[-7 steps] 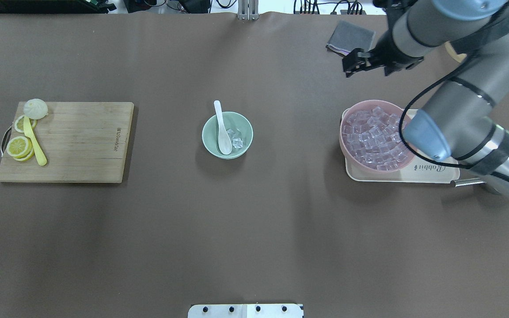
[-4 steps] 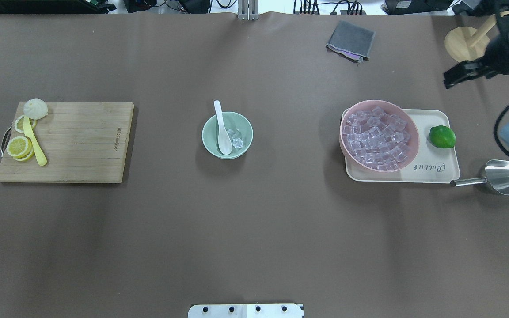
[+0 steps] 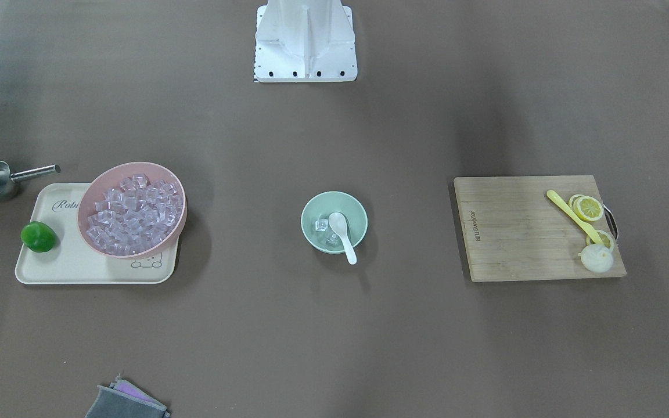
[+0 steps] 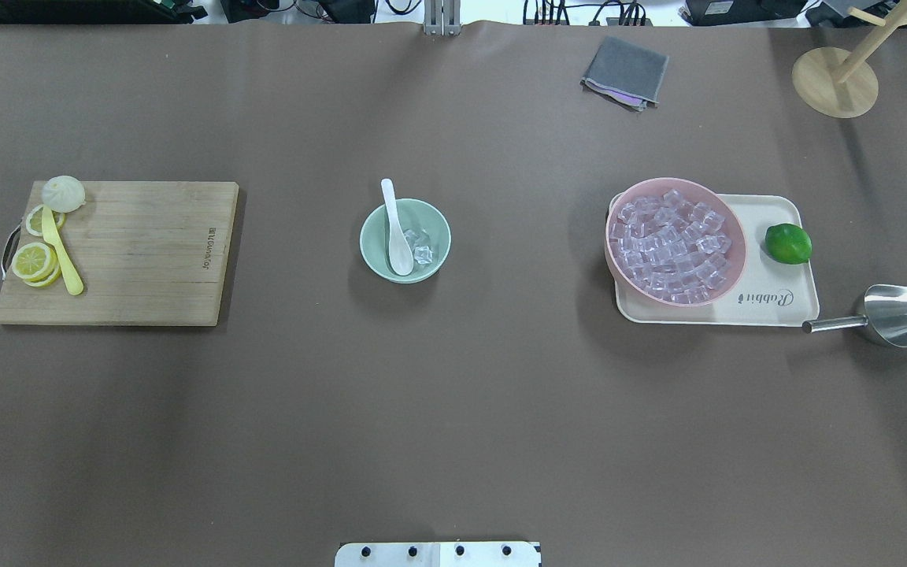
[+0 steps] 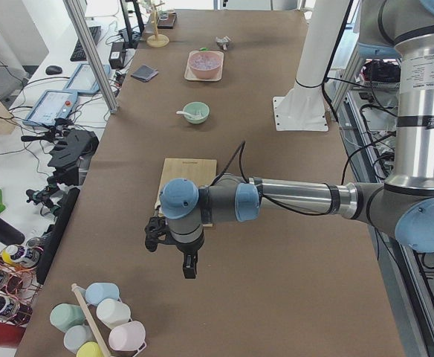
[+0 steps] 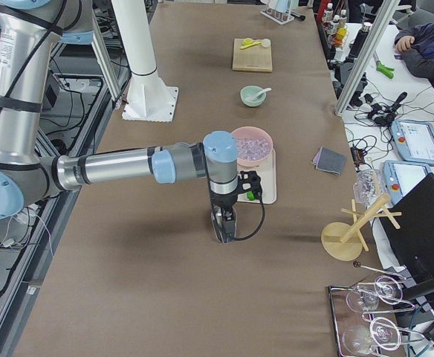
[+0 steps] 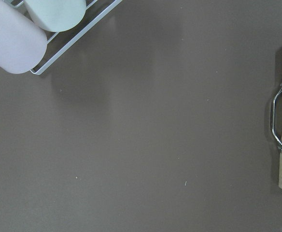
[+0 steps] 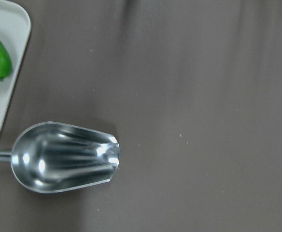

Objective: Put spoon and ice into bowl

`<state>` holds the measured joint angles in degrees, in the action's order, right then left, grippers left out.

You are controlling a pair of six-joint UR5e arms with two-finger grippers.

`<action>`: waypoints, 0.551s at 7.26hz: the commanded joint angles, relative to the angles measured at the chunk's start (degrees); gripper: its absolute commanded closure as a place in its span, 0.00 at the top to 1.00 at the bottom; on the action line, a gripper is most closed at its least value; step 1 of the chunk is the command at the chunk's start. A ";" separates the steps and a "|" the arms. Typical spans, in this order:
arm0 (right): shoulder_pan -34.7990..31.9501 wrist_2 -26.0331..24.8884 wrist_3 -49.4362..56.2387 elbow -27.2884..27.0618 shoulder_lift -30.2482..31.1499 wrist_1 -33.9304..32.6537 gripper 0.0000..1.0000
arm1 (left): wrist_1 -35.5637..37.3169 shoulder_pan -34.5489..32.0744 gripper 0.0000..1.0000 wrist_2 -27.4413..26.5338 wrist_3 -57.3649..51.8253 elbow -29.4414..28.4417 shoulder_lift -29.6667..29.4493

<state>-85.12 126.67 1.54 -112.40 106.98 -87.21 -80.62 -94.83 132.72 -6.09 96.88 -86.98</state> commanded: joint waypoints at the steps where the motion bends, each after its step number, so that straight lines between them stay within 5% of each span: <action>1: -2.14 0.42 0.31 3.22 3.84 0.90 1.00 | -0.24 0.00 0.98 0.09 -0.07 1.63 1.20; 4: -2.50 5.86 0.48 3.60 3.59 0.91 1.00 | -0.24 0.00 0.98 0.00 -0.15 7.35 2.69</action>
<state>-87.52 130.47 1.80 -108.82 110.63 -86.33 -80.70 -94.83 132.72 -6.21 102.20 -84.91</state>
